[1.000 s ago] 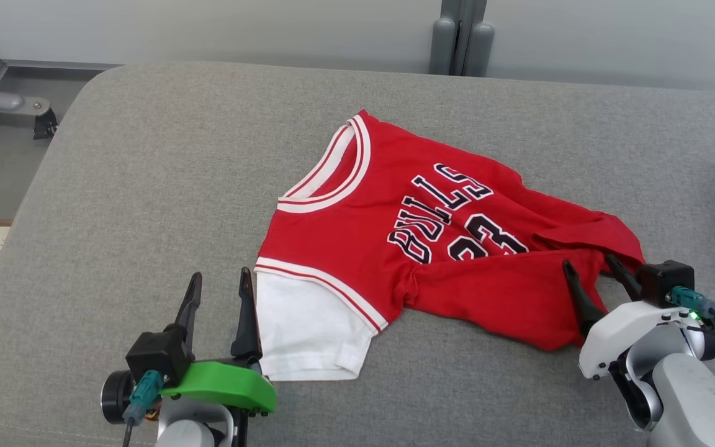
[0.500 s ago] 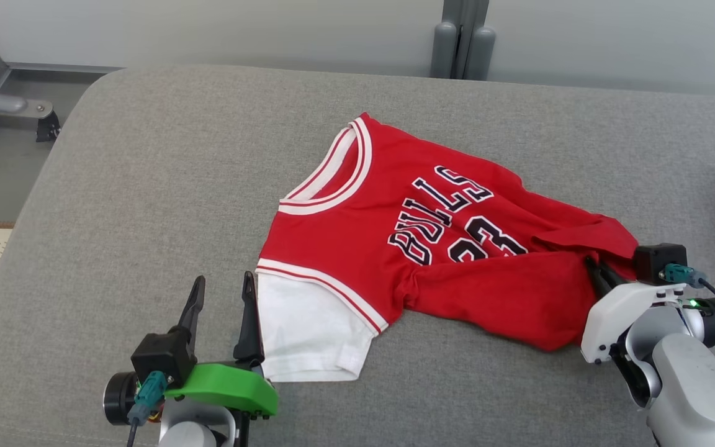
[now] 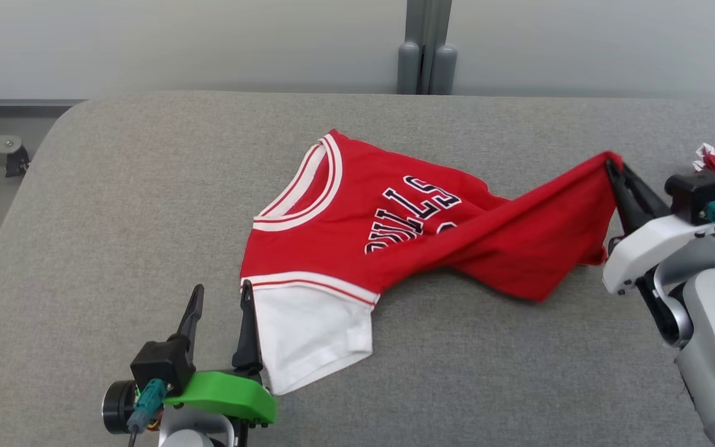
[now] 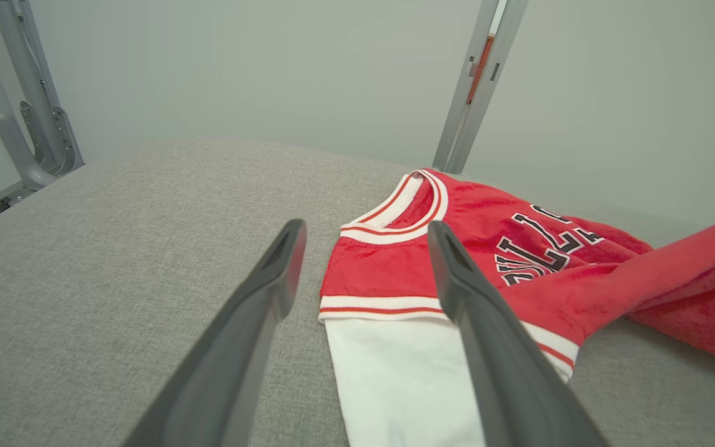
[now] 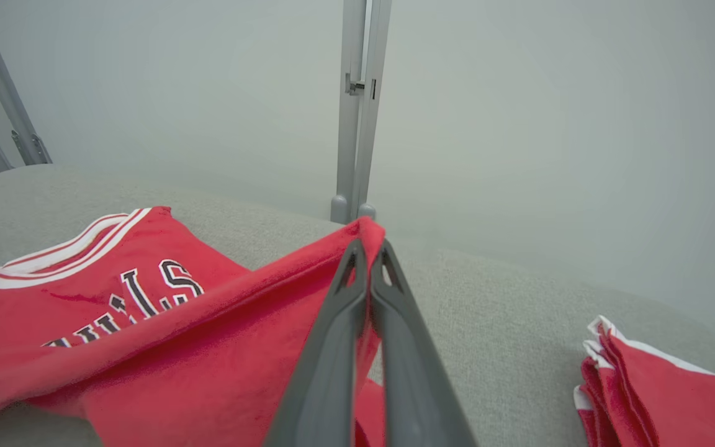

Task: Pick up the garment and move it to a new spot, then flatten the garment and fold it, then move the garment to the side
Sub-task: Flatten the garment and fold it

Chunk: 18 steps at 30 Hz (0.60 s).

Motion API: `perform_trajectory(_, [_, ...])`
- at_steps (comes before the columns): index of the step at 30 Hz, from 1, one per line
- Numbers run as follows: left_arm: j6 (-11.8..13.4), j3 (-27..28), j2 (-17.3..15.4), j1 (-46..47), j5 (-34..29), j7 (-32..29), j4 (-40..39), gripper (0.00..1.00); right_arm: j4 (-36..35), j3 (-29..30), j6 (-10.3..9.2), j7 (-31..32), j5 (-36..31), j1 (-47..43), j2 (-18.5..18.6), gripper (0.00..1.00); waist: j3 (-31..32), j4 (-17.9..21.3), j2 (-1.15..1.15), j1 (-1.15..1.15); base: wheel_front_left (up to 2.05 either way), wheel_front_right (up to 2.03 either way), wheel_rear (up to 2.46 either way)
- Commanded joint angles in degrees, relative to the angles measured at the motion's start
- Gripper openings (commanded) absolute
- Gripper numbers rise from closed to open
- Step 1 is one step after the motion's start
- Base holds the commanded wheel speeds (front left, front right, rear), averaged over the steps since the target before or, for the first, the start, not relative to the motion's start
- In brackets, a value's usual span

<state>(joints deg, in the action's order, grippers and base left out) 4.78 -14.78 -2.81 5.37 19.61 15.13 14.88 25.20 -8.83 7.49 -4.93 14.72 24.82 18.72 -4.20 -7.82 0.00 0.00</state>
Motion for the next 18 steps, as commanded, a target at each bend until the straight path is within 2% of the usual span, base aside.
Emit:
perform_trajectory(1, [-0.1,-0.1,-0.2,-0.1,-0.2,0.0,-0.2,1.0,-0.6,0.3,0.0,-1.1,-0.8,1.1,0.3,0.0,0.0,1.2,0.0,0.0,0.0,0.0,0.0])
perform_trajectory(6, [0.3,-0.4,-0.2,0.5,0.2,0.0,-0.4,1.0,-1.5,-1.4,0.0,-4.4,-3.0,0.3,1.8,0.0,-0.4,2.4,0.0,0.0,0.0,0.0,0.0])
perform_trajectory(10, [0.6,-0.1,-0.2,0.2,0.3,0.0,-0.7,1.0,-4.0,-3.0,-0.01,-6.7,-2.9,-5.8,3.8,0.0,-0.8,3.4,0.0,0.0,0.0,0.0,0.0])
perform_trajectory(18, [0.5,1.5,-0.2,-0.2,0.0,0.0,-1.0,1.0,-11.3,-4.2,-0.03,-7.9,-1.9,-22.1,2.2,0.0,-1.1,7.0,0.0,0.0,0.0,0.0,0.0])
